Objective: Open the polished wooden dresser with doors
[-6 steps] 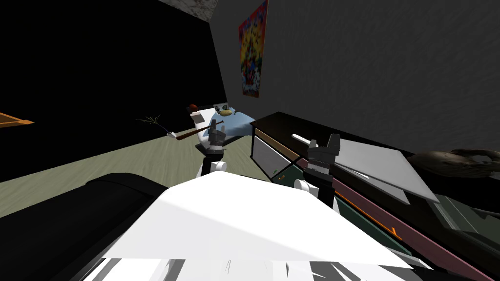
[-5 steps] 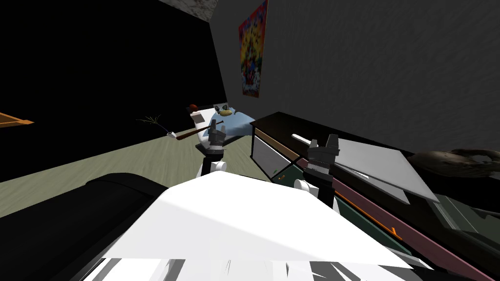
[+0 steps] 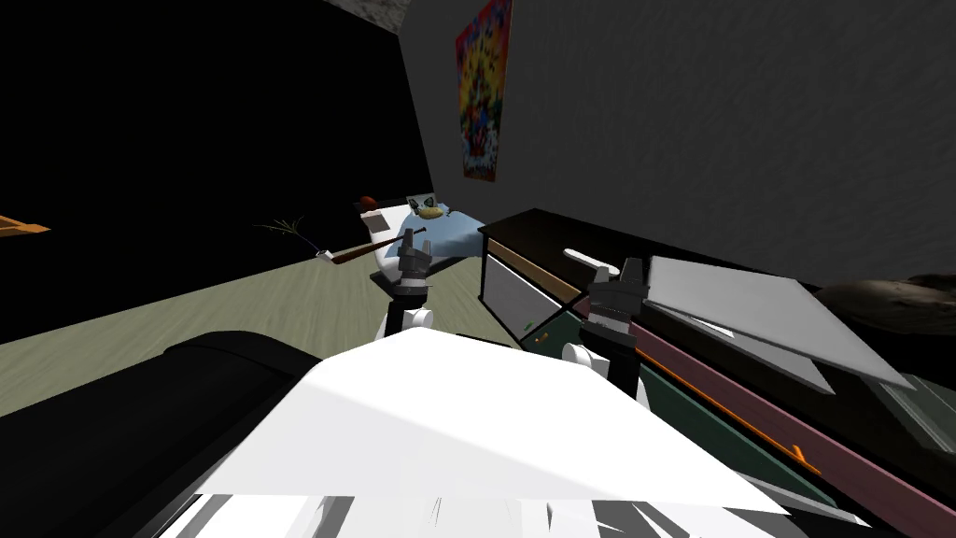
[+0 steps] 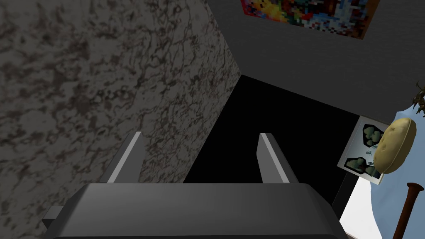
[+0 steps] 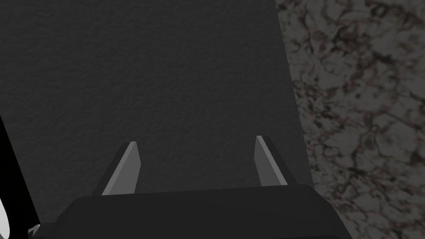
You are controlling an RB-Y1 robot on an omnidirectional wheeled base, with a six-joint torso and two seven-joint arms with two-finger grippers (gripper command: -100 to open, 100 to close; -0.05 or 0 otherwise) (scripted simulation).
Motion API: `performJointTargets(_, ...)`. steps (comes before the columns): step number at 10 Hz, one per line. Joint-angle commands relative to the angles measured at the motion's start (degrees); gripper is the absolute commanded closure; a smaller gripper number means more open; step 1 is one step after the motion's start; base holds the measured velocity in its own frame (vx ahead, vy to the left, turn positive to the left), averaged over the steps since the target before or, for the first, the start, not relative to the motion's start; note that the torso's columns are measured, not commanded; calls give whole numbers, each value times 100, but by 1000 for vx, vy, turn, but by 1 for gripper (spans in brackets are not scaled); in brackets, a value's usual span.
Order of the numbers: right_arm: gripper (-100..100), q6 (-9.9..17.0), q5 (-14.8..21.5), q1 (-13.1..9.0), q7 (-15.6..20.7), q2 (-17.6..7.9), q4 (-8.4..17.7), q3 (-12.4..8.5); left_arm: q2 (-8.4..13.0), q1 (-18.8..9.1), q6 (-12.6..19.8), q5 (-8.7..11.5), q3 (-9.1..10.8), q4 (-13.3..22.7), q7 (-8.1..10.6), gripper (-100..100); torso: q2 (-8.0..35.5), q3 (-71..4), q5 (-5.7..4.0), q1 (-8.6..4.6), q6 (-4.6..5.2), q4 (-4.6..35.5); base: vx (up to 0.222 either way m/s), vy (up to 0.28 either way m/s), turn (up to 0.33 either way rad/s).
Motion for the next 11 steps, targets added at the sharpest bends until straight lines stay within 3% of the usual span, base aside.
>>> performJointTargets(1,0,0,0,0,0,0,0,0,0,0,0,0,0,0,0,0,424,-845,0,0,0,423,0,0,0)
performJointTargets(3,0,0,0,0,0,0,0,0,0,0,0,0,0,0,0,0,1270,-2537,0,0,0,1269,0,0,0)
performJointTargets(4,-100,-7,49,14,47,-158,19,-26,0,0,0,0,0,0,0,0,1693,-3383,0,0,0,1692,5,5,8)
performJointTargets(6,-100,-23,163,47,156,-405,57,-86,0,1,1,0,0,2,0,0,1940,-3889,1,3,0,1937,0,13,12)
performJointTargets(11,-100,-101,675,207,647,-1093,191,-357,0,1,1,0,0,3,0,0,1960,-3920,1,3,0,1960,4,29,21)
